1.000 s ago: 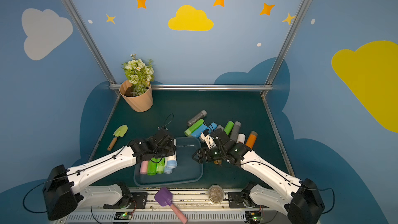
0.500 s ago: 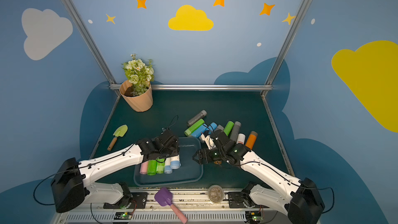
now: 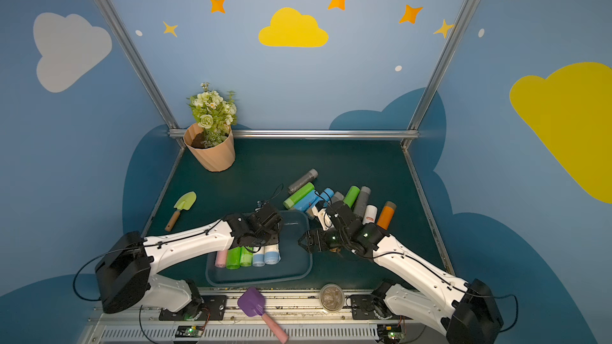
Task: Put the roll of trash bags into the storage box
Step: Place the roll of trash bags in the storage box.
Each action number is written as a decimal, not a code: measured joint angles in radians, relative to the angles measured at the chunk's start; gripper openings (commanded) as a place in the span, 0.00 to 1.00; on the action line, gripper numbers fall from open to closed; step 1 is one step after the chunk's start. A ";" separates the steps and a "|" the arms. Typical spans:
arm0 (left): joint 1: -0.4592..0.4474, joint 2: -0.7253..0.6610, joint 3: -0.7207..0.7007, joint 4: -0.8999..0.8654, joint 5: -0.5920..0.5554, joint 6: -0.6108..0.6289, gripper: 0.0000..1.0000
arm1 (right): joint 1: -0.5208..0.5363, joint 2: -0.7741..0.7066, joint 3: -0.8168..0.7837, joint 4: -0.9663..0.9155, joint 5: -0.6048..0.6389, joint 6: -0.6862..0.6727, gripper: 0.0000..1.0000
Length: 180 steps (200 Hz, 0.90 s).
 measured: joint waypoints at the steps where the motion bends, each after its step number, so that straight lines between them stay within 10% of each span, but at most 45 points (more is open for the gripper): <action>1: 0.000 0.002 0.000 0.000 0.000 0.000 0.34 | 0.000 0.000 0.000 0.000 0.000 0.000 0.97; 180: -0.013 0.104 0.057 -0.059 -0.075 0.004 0.35 | -0.001 -0.022 0.000 -0.026 0.018 0.010 0.97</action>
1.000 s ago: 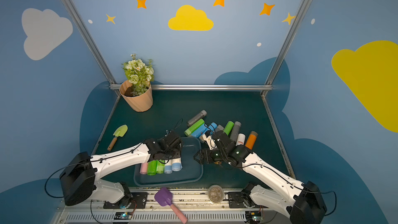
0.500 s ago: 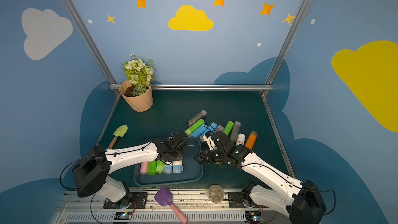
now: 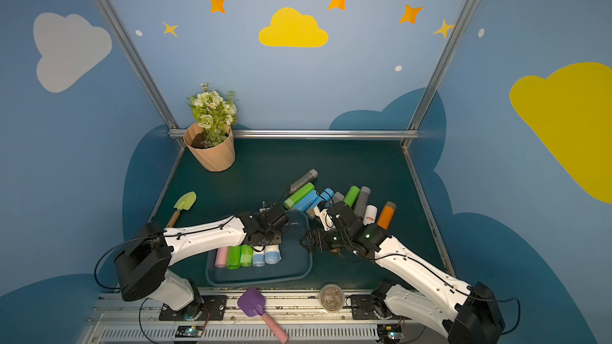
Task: Put the roll of trash bags into the storage box
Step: Place the roll of trash bags in the storage box.
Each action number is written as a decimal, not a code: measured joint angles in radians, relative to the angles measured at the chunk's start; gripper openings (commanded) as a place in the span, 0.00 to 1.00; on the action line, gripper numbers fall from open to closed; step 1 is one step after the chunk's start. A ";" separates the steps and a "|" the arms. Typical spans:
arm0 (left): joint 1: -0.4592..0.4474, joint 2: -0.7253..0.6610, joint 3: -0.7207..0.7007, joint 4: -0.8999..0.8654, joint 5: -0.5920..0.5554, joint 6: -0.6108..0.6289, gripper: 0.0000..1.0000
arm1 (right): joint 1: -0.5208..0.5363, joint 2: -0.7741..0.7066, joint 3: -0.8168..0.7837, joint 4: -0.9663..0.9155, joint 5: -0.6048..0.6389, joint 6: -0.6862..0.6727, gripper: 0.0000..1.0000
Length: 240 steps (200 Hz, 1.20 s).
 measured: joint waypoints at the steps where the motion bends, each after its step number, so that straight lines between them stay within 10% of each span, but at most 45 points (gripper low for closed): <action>1: 0.000 0.000 0.000 -0.001 -0.001 0.000 0.35 | 0.000 0.000 0.000 0.000 0.000 0.000 0.97; 240: -0.011 0.062 0.001 -0.006 -0.017 0.001 0.37 | -0.005 0.000 -0.007 0.002 0.000 0.001 0.97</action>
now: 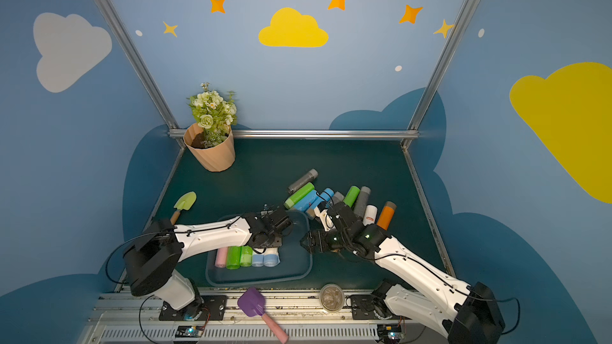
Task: Put the roll of trash bags into the storage box
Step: Place the roll of trash bags in the storage box.
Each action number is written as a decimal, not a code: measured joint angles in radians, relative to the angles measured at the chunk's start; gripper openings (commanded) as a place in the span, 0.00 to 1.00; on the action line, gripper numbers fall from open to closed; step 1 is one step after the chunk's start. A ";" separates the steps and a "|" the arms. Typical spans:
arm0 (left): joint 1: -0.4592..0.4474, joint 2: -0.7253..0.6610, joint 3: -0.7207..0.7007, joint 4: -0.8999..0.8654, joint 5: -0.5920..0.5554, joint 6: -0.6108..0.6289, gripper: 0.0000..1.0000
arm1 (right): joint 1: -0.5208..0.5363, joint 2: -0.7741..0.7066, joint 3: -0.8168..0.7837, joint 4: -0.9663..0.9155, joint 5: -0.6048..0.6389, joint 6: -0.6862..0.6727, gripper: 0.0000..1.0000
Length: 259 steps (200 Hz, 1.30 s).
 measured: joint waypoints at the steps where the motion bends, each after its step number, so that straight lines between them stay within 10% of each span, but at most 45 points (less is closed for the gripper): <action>1: 0.000 0.000 0.000 0.000 0.000 0.000 0.37 | 0.000 0.000 0.000 0.000 0.000 0.000 0.97; 259: -0.012 0.022 0.017 -0.006 -0.007 0.000 0.44 | 0.000 0.013 0.000 0.003 -0.008 -0.004 0.97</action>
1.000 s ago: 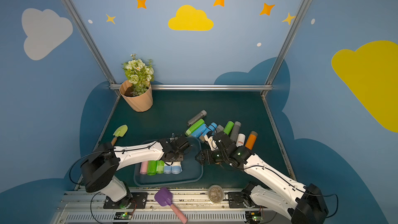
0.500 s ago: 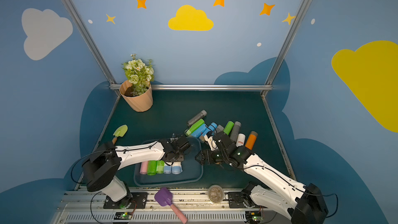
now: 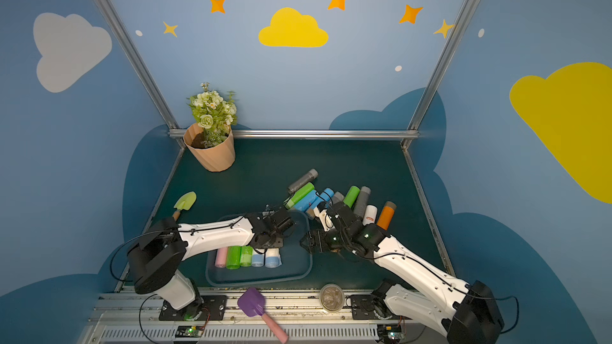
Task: Put the roll of trash bags into the storage box
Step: Place the roll of trash bags in the storage box.
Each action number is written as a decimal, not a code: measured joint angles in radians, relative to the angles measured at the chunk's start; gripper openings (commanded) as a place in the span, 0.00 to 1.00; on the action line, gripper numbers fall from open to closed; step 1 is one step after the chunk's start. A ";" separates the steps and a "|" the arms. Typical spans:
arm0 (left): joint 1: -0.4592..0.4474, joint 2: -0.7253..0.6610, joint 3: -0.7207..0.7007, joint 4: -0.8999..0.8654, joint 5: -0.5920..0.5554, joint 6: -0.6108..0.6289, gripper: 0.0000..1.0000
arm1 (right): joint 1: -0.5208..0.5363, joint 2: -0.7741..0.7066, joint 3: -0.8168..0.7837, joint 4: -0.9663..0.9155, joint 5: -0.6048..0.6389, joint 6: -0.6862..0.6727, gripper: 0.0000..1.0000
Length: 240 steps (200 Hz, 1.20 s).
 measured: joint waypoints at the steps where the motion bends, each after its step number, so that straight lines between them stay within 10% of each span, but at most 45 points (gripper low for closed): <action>1: 0.000 0.000 0.000 0.000 0.000 0.000 0.44 | 0.000 0.000 0.000 0.000 0.000 0.000 0.97; 240: -0.003 -0.144 0.048 -0.080 -0.042 0.055 0.53 | -0.021 -0.002 -0.031 0.011 -0.001 0.000 0.97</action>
